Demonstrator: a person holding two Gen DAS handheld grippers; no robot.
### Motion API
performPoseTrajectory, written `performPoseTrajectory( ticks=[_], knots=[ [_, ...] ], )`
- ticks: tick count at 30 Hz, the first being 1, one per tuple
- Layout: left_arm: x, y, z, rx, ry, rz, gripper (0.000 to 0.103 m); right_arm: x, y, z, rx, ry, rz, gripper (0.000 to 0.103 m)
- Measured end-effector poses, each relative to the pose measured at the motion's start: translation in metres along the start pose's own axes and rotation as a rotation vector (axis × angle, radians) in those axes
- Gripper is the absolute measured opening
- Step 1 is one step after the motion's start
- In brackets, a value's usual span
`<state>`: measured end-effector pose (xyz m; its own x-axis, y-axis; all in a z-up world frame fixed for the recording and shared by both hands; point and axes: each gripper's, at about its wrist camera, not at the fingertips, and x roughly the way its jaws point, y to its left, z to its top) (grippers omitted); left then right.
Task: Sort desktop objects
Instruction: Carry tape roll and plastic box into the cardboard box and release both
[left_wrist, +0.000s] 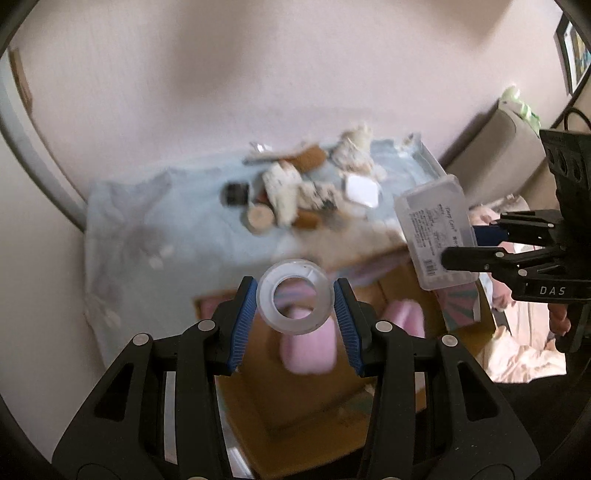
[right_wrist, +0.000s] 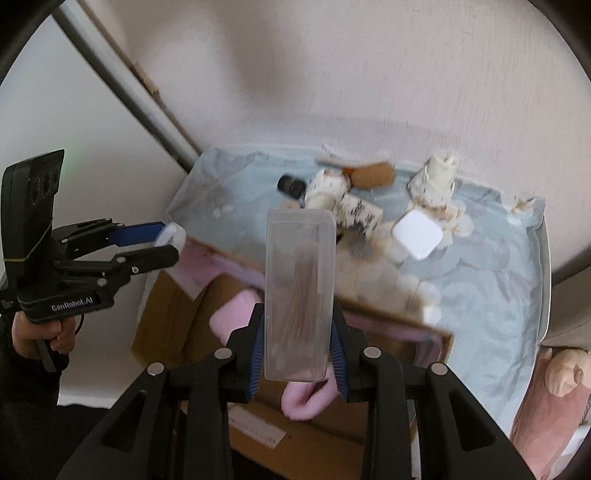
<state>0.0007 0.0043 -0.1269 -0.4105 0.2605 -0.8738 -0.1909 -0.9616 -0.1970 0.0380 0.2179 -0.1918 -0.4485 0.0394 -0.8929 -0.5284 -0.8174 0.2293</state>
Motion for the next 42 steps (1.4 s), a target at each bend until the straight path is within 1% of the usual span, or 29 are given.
performPoseTrajectory(
  ticks=[5,10,18,22,25,26,27,28,29,30,32,36,42],
  knots=[
    [0.016,-0.013,-0.021,-0.019,0.04,-0.009,0.039,0.01,0.006,-0.019,-0.007,0.034,0.011,0.029],
    [0.023,-0.019,-0.033,-0.04,0.062,-0.009,0.039,0.021,0.011,-0.029,-0.009,0.067,0.034,0.029],
    [0.026,-0.021,-0.036,-0.034,0.081,0.009,0.039,0.026,0.016,-0.033,-0.005,0.08,0.049,0.029],
    [0.028,-0.022,-0.037,-0.033,0.091,0.014,0.039,0.026,0.016,-0.034,-0.001,0.086,0.044,0.029],
    [0.03,-0.02,-0.038,-0.05,0.108,0.016,0.04,0.029,0.018,-0.034,-0.008,0.103,0.03,0.03],
    [0.031,-0.02,-0.038,-0.056,0.116,0.015,0.042,0.032,0.02,-0.034,-0.013,0.115,0.017,0.031],
    [0.032,-0.02,-0.038,-0.057,0.126,0.024,0.048,0.035,0.02,-0.034,-0.017,0.134,0.005,0.043],
    [0.034,-0.021,-0.039,-0.052,0.137,0.039,0.079,0.038,0.02,-0.036,-0.022,0.156,-0.005,0.066],
    [0.035,-0.022,-0.039,-0.045,0.143,0.052,0.1,0.041,0.02,-0.036,-0.027,0.172,-0.02,0.076],
    [0.034,-0.025,-0.04,-0.036,0.128,0.058,0.103,0.042,0.02,-0.037,-0.03,0.173,-0.037,0.082],
    [0.033,-0.027,-0.04,-0.028,0.114,0.046,0.103,0.04,0.017,-0.039,-0.031,0.168,-0.054,0.082],
    [0.033,-0.028,-0.039,-0.027,0.109,0.041,0.103,0.034,0.011,-0.04,-0.006,0.146,-0.041,0.082],
    [0.035,-0.03,-0.037,-0.026,0.11,0.031,0.103,0.031,0.01,-0.042,0.009,0.139,-0.037,0.082]
  ],
)
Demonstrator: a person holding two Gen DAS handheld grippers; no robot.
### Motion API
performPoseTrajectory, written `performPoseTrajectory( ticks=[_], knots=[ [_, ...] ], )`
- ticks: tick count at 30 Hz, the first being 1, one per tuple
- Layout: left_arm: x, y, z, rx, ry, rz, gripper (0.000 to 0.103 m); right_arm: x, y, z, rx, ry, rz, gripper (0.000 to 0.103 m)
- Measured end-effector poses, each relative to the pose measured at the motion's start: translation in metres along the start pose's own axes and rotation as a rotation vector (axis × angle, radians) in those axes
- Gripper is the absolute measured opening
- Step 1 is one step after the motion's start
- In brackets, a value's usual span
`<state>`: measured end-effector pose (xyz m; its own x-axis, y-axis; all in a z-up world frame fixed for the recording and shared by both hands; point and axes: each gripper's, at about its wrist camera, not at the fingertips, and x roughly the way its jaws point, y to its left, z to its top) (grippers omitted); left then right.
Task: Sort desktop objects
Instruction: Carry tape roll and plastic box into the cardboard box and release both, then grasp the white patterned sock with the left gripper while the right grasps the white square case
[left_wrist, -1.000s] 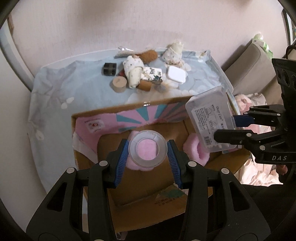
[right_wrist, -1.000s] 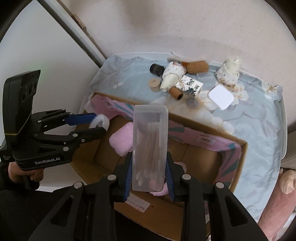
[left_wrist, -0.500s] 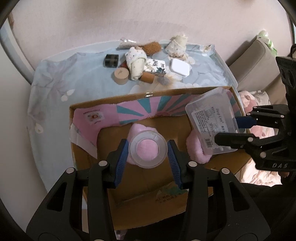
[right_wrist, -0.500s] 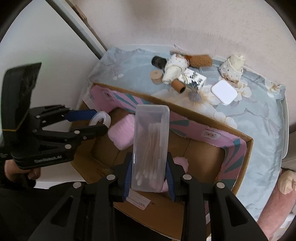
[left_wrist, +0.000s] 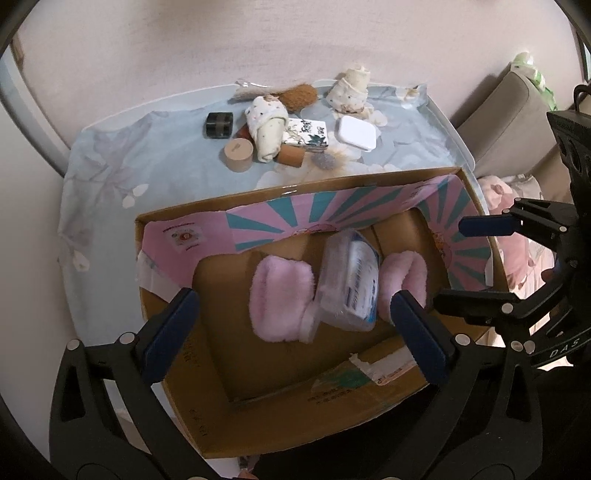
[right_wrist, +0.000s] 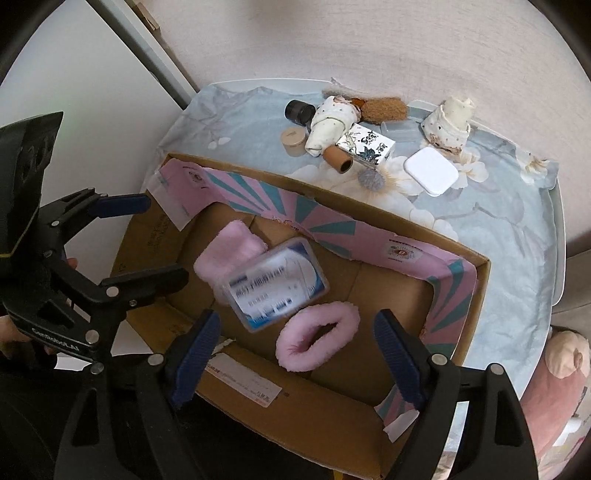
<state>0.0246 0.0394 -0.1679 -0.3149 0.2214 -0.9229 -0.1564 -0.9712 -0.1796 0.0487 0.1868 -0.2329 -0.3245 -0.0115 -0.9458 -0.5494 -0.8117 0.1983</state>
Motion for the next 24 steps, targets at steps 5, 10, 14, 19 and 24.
performPoseTrajectory(
  ticks=[5,10,14,19,24],
  knots=[
    [-0.004,-0.004,0.001,0.007,-0.008,-0.006,0.103,0.0,-0.004,-0.001,0.015,0.0,0.0,0.082],
    [-0.006,-0.004,0.002,0.007,-0.013,-0.007,0.103,-0.002,-0.006,-0.001,0.024,-0.008,0.001,0.082],
    [-0.006,-0.004,0.003,0.006,-0.013,-0.006,0.103,-0.002,-0.007,-0.001,0.027,-0.008,0.004,0.082],
    [-0.009,-0.002,0.004,0.003,-0.02,-0.004,0.103,-0.002,-0.007,0.0,0.032,-0.01,0.004,0.082],
    [-0.015,0.002,0.007,0.003,-0.031,-0.002,0.103,-0.005,-0.006,0.001,0.039,-0.024,0.003,0.082]
  ],
)
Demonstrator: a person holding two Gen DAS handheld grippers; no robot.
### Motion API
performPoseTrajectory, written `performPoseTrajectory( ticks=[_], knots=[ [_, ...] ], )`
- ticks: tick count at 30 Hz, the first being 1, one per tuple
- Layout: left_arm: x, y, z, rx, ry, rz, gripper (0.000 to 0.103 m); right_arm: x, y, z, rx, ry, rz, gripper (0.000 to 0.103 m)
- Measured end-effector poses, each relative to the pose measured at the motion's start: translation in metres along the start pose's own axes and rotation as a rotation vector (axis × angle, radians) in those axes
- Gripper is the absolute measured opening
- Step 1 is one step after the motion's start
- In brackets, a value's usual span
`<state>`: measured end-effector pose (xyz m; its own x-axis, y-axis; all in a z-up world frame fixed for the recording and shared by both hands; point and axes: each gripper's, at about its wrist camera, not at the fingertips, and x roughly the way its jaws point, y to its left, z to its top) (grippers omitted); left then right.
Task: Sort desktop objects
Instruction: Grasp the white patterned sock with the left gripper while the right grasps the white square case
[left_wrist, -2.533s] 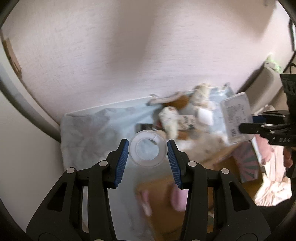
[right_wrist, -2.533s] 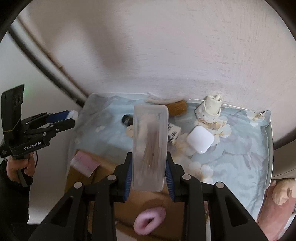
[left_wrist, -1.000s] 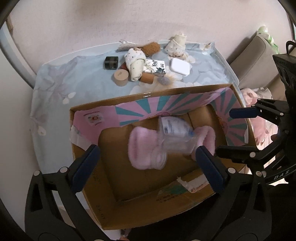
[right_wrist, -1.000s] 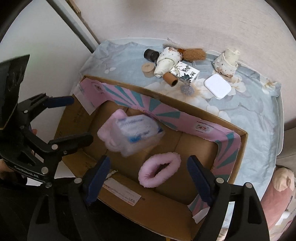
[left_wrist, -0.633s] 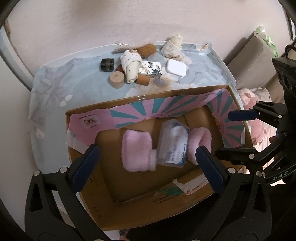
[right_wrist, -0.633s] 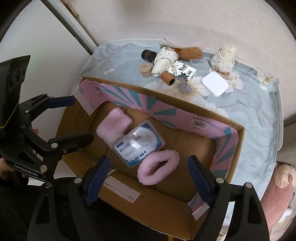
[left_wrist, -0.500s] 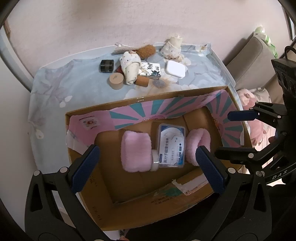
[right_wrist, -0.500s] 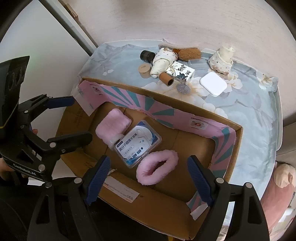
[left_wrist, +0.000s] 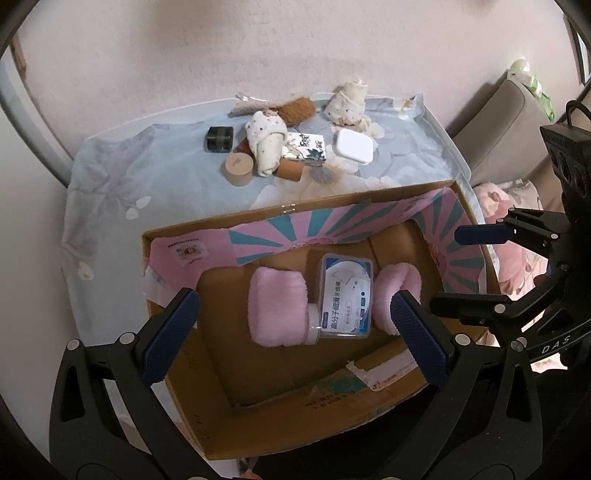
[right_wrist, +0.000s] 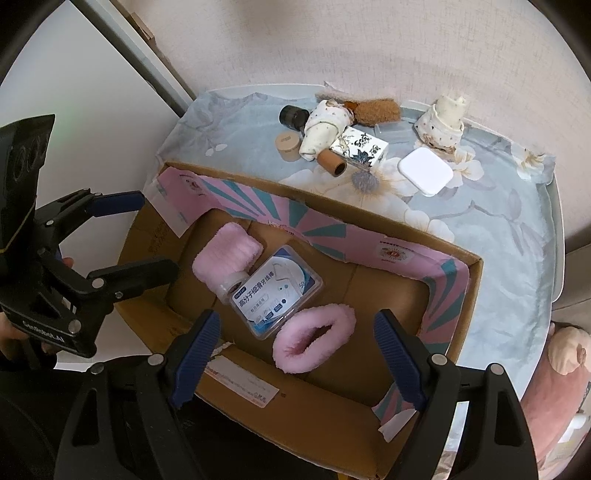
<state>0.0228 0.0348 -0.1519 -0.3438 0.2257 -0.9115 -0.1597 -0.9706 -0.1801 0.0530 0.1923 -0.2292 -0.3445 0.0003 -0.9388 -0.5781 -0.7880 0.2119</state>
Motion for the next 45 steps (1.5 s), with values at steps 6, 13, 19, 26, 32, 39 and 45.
performPoseTrajectory(
  ticks=[6,13,19,26,32,39,45],
  knots=[
    [-0.009,0.006,0.01,-0.013,-0.019,0.007,0.103,-0.013,-0.003,0.005,0.017,-0.05,-0.012,0.082],
    [-0.025,0.024,0.034,-0.039,-0.087,0.066,0.103,-0.039,-0.014,0.009,0.042,-0.139,-0.053,0.082],
    [-0.03,0.041,0.058,-0.046,-0.114,0.069,0.103,-0.052,-0.037,0.015,0.087,-0.172,-0.079,0.082],
    [-0.018,0.047,0.084,-0.018,-0.103,0.036,0.103,-0.054,-0.066,0.032,0.125,-0.182,-0.11,0.082],
    [0.0,0.027,0.115,0.165,-0.069,-0.004,0.103,-0.048,-0.085,0.059,0.019,-0.212,-0.073,0.082],
    [0.07,0.008,0.163,0.304,0.047,-0.052,0.103,0.007,-0.12,0.09,-0.134,-0.169,-0.069,0.082],
    [0.134,0.012,0.176,0.311,0.166,-0.035,0.098,0.059,-0.139,0.106,-0.155,-0.136,-0.048,0.082]
  ],
)
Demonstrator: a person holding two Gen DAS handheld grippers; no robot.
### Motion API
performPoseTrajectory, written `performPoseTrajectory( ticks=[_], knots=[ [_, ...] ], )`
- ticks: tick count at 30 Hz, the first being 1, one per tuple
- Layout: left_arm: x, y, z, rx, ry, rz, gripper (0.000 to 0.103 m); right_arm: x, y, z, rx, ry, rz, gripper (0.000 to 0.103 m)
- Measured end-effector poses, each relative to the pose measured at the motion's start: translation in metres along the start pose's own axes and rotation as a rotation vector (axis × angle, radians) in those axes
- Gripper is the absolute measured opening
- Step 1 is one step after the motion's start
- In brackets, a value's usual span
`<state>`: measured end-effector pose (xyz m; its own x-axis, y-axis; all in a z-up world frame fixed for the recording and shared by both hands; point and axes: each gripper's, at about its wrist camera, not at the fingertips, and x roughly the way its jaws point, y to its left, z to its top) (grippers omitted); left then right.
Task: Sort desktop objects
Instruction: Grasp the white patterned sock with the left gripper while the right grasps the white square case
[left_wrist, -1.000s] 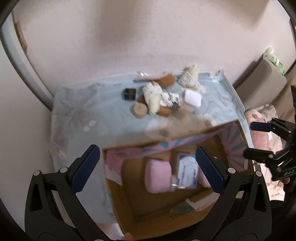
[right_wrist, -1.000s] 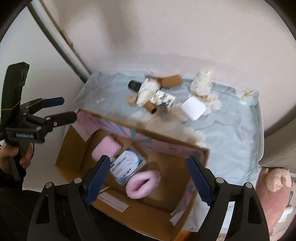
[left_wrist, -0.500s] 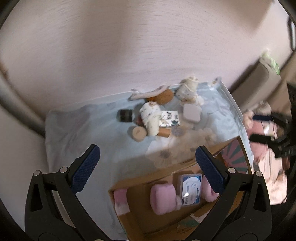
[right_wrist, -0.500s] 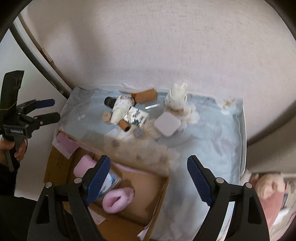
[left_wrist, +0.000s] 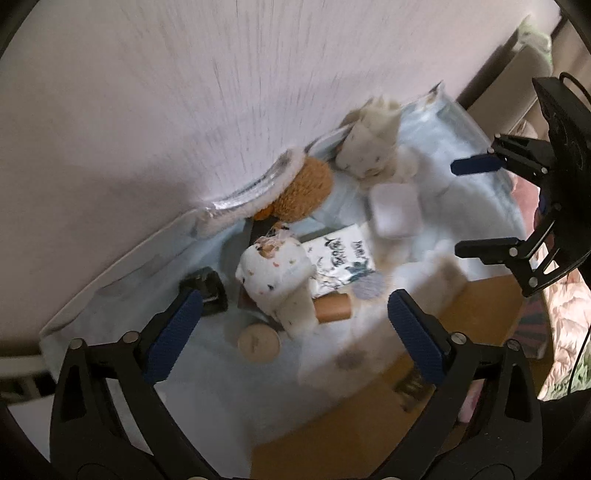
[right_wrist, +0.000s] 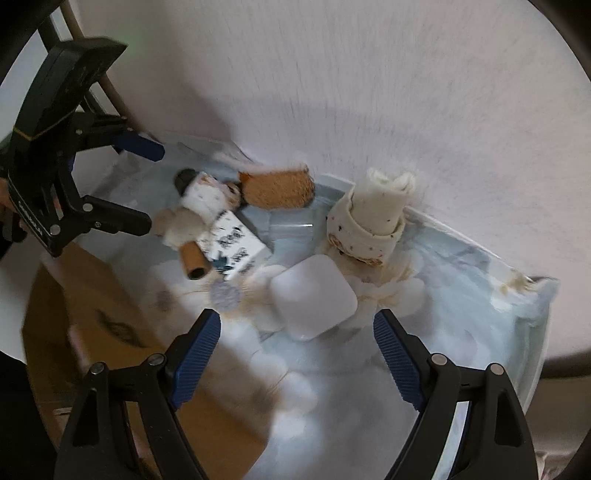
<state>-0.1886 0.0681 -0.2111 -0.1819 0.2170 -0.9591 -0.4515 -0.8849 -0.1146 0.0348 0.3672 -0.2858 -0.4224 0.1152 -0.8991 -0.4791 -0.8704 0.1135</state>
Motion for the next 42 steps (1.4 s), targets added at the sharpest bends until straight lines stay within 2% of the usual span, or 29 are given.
performPoseTrajectory(
  ticks=[4,9,10,11,15,17,20,30,34,40,42],
  knots=[
    [0.024,0.002,0.001,0.015,0.052,0.0,0.087,0.019,0.003,0.002,-0.042,0.011,-0.002,0.082],
    [0.036,0.007,0.0,0.003,0.069,-0.009,0.083,0.037,0.012,0.004,-0.121,0.03,-0.07,0.082],
    [0.037,0.007,0.0,0.002,0.07,-0.013,0.078,0.04,0.014,0.004,-0.131,0.036,-0.078,0.082],
    [0.038,0.008,0.0,0.002,0.072,-0.014,0.073,0.044,0.015,0.004,-0.144,0.043,-0.089,0.08],
    [0.041,0.011,0.0,-0.016,0.073,-0.021,0.064,0.053,0.017,0.002,-0.152,0.062,-0.103,0.064],
    [0.041,0.011,-0.001,-0.015,0.07,-0.007,0.048,0.052,0.021,0.0,-0.159,0.052,-0.116,0.064],
    [0.038,0.011,-0.002,-0.015,0.07,-0.005,0.035,0.049,0.028,-0.003,-0.167,0.048,-0.113,0.063],
    [-0.005,0.008,-0.01,-0.044,0.013,-0.009,0.032,-0.002,0.044,0.002,-0.055,-0.01,-0.047,0.063],
    [-0.036,0.001,-0.014,-0.054,-0.003,0.004,0.032,-0.033,0.065,0.005,-0.074,-0.021,-0.055,0.063],
    [-0.089,-0.017,-0.03,-0.077,-0.077,0.008,0.032,-0.085,0.11,0.005,-0.098,-0.069,-0.055,0.063],
    [-0.108,-0.022,-0.039,-0.109,-0.093,0.012,0.032,-0.1,0.107,0.002,-0.088,-0.082,-0.046,0.063]
  ],
)
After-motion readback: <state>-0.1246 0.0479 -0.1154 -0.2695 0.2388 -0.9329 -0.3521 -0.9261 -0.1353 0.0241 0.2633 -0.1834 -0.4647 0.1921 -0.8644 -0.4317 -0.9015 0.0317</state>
